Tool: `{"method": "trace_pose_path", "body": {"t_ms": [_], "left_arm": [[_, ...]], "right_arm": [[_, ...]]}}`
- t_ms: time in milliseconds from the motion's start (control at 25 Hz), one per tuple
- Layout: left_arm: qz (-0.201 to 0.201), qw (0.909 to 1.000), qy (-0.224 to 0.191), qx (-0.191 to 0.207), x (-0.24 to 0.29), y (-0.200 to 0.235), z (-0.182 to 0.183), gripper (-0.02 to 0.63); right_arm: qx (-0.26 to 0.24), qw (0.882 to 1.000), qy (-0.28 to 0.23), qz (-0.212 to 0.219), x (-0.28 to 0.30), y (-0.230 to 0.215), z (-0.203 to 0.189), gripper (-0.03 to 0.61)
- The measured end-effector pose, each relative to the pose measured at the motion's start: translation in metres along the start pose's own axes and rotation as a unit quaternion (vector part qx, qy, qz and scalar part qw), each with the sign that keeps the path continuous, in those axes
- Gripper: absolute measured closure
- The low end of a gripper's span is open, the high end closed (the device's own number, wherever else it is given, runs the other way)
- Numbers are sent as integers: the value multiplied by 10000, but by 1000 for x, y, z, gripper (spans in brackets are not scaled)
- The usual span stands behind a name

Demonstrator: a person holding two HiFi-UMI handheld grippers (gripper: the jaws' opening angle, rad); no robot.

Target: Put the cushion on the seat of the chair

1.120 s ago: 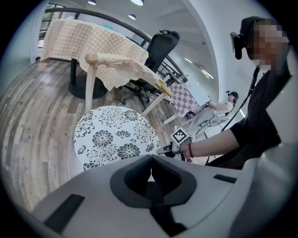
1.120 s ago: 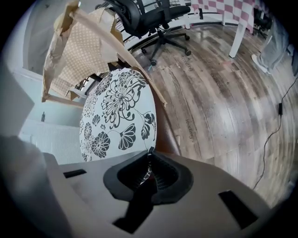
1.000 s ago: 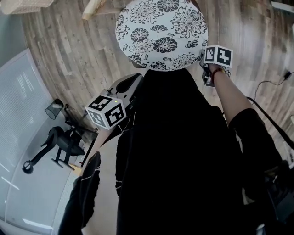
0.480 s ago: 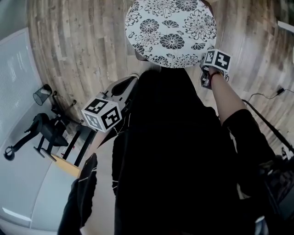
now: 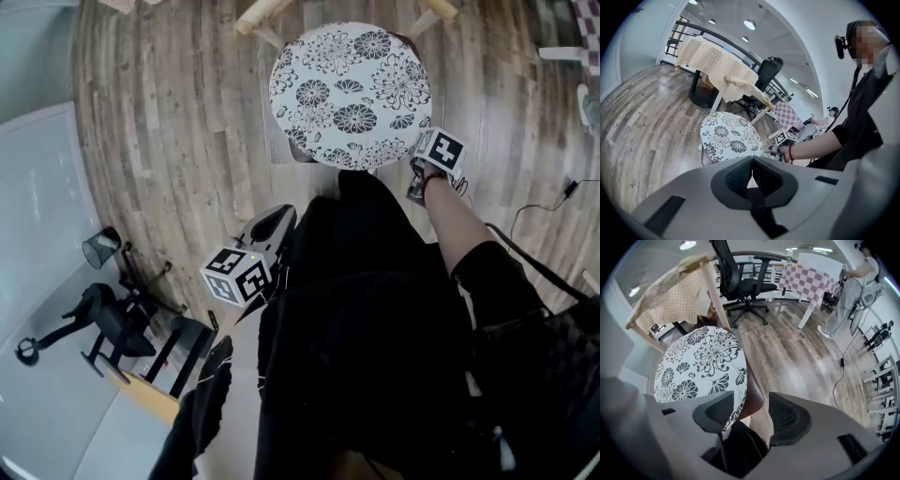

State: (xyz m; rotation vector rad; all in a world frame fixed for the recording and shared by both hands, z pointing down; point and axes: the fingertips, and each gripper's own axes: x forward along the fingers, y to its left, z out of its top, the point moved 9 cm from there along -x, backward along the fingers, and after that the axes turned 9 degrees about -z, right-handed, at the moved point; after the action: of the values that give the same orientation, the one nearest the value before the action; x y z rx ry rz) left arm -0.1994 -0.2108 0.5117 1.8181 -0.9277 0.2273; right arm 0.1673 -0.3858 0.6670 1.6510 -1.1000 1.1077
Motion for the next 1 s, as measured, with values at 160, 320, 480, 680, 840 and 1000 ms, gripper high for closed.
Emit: {"method": "trace_pose_path", "body": {"t_ms": [160,320,480,680,840,1000], "left_arm": [[-182,9991,-387,22,-31,-9,-18,598],[-273,9952,-793,511,-88,-17,-29,598],[-107,9930,-910,749,-157,-18,-60,598],[-61,9856,-1443,883,-212,-19,-77,598],[-265,9754,-1817,1221,-235,-36,-72,598],[-450,9686,-2078,1288,-242,-58,-75,598]], "right_arm": [[269,9992,-293,5,-54,-16,-27,341],[-62,9961,-873,-62,-117,-17,-70,490],[-244,9950,-964,-6,-163,-17,-139,549],[619,9812,-1459,1103,-218,-28,-192,561],[716,9561,-2231,1759,-276,-42,-197,563],[84,9321,-2956,2091,-332,-51,-194,563]]}}
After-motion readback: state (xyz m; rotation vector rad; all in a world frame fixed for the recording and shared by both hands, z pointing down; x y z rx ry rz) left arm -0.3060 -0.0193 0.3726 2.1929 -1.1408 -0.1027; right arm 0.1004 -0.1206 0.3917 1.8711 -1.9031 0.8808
